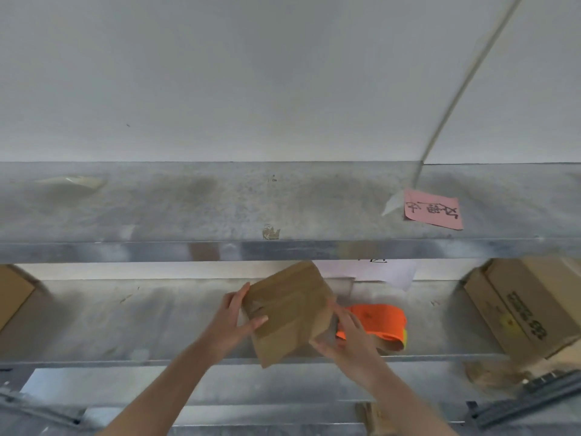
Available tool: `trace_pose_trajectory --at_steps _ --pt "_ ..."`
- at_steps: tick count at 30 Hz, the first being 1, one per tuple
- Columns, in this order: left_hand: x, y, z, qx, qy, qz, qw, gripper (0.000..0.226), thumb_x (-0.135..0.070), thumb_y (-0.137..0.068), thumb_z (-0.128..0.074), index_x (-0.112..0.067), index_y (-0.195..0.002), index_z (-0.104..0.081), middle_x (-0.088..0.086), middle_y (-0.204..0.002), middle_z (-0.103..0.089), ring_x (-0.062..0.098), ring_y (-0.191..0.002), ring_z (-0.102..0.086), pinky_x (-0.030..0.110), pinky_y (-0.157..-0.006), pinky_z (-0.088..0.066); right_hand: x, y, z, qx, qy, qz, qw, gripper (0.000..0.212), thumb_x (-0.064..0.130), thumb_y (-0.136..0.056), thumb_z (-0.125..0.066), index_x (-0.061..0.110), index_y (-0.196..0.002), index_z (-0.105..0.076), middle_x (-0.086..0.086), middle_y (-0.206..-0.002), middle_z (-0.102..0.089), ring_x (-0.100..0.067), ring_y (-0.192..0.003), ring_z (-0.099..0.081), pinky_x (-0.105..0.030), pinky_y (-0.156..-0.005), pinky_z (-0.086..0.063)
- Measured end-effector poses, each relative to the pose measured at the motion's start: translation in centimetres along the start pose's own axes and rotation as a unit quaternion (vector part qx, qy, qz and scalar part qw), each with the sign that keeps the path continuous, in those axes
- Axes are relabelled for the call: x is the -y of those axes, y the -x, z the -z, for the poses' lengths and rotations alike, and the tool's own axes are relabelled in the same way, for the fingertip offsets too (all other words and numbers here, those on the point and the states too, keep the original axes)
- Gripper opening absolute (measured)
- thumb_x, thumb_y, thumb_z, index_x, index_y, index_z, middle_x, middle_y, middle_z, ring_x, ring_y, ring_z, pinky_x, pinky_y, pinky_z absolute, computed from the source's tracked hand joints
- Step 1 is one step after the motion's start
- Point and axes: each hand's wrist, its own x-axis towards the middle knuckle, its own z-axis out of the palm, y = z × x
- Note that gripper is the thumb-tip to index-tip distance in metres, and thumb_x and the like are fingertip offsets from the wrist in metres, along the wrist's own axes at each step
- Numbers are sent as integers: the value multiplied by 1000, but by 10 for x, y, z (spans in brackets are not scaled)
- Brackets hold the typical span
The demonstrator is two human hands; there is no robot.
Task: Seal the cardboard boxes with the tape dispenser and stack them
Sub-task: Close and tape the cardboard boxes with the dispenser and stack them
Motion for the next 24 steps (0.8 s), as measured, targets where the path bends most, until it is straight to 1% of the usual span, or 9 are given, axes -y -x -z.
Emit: trace_pose_trajectory --at_steps 2,5,8,10,13,16,18,21,24 --pt "6 19 -12 1 14 -8 1000 93 -63 -78 -58 -36 -149 -6 -10 -132 -23 10 -122 -35 27 -108 -32 9 -9 -11 17 4 -17 1000 101 69 -72 -67 35 -153 -17 8 -150 -27 -9 -139 -28 -29 -114 -30" --pt "25 41 -24 -28 -39 -54 997 102 -83 -66 -49 -39 -146 -4 -10 -125 -27 7 -110 -44 23 -101 -41 24 -17 -23 40 20 -18 999 89 49 -84 -68 33 -154 -14 0 -150 -28 -15 -135 -38 -27 -113 -30" --pt "28 43 -24 -74 -47 -68 994 74 -52 -81 -65 -34 -139 -24 -9 -112 -45 10 -93 -56 20 -88 -51 27 -22 -25 8 50 -28 998 71 35 -96 -57 38 -152 -15 -5 -141 -43 -19 -115 -57 -30 -102 -41" --pt "23 40 -22 -101 -56 -62 991 67 -45 -80 -70 -25 -134 -35 -11 -102 -50 10 -87 -57 14 -78 -51 27 -24 -24 1 58 -41 997 61 31 -100 -50 42 -150 -19 -4 -139 -50 -20 -118 -57 -32 -100 -43" --pt "21 31 -20 -123 -71 -135 981 79 -49 -78 -71 -33 -139 -24 -17 -136 -26 3 -123 -34 18 -106 -33 34 -19 -22 47 53 -35 997 55 33 -102 -45 41 -151 -20 1 -143 -50 -18 -127 -51 -32 -106 -41" --pt "22 21 -19 -21 -113 -168 979 81 -43 -85 -64 -38 -146 -11 -22 -152 1 2 -143 0 28 -120 -12 25 -13 -8 18 95 -15 995 61 33 -99 -53 36 -151 -22 4 -147 -45 -19 -134 -42 -29 -106 -34" --pt "22 15 -17 -4 -123 -162 979 78 -47 -85 -63 -33 -148 -20 -22 -155 -1 2 -145 8 31 -121 -8 5 -11 12 -16 108 -39 993 72 30 -90 -66 36 -150 -27 3 -146 -43 -20 -134 -41 -30 -107 -35" --pt "18 11 -16 -31 -98 -159 982 70 -41 -84 -66 -26 -145 -35 -20 -153 -15 0 -145 1 31 -121 -10 -34 -13 48 -36 161 -88 982 90 29 -73 -80 37 -148 -30 0 -148 -37 -23 -139 -33 -34 -111 -31" --pt "14 9 -16 0 -65 -164 984 64 -37 -83 -68 -32 -140 -41 -25 -151 -22 -10 -142 -3 29 -120 -13 -70 -26 78 -11 246 -119 962 101 47 -63 -80 40 -148 -25 -2 -153 -29 -25 -145 -21 -46 -115 -27"
